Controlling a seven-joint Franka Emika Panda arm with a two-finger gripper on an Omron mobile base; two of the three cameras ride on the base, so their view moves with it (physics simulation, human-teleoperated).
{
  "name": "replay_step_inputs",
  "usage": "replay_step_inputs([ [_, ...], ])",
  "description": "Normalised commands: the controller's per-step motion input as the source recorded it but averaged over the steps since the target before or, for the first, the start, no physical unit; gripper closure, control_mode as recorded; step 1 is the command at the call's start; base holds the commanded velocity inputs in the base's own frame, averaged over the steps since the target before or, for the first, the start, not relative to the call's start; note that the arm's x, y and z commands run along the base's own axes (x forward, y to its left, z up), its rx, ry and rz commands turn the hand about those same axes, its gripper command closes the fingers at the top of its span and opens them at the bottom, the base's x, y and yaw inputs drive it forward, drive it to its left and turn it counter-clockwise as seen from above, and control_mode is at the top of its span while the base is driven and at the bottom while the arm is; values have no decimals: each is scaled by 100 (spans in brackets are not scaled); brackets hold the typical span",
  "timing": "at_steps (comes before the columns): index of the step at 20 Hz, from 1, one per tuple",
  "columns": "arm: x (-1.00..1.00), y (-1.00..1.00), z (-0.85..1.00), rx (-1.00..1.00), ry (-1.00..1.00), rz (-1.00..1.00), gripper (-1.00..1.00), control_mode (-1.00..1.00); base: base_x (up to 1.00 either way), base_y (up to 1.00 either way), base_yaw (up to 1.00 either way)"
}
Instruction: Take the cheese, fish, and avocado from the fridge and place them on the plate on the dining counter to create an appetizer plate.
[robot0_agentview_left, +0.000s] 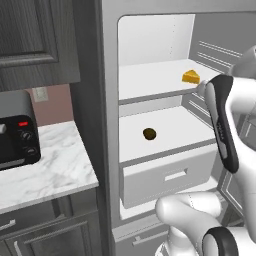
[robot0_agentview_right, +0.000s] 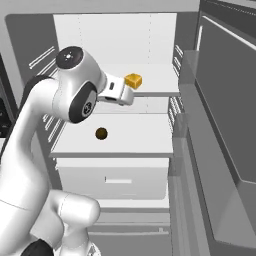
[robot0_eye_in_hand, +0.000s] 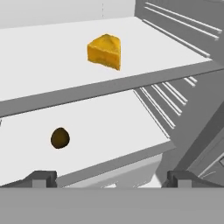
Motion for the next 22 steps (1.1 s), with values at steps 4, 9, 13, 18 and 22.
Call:
replay_step_inputs([
  [4, 36, -6, 0, 2, -6, 0, -100, -100, 0, 0, 0],
  [9, 49, -6, 0, 1, -2, -1, -100, -100, 0, 0, 0],
  [13, 53, -10, 0, 1, 0, -2, -100, -100, 0, 0, 0],
  [18, 45, -30, 0, 5, 0, -3, -100, -100, 0, 0, 0],
  [22, 46, -23, 0, 4, 0, -1, -100, -100, 0, 0, 0],
])
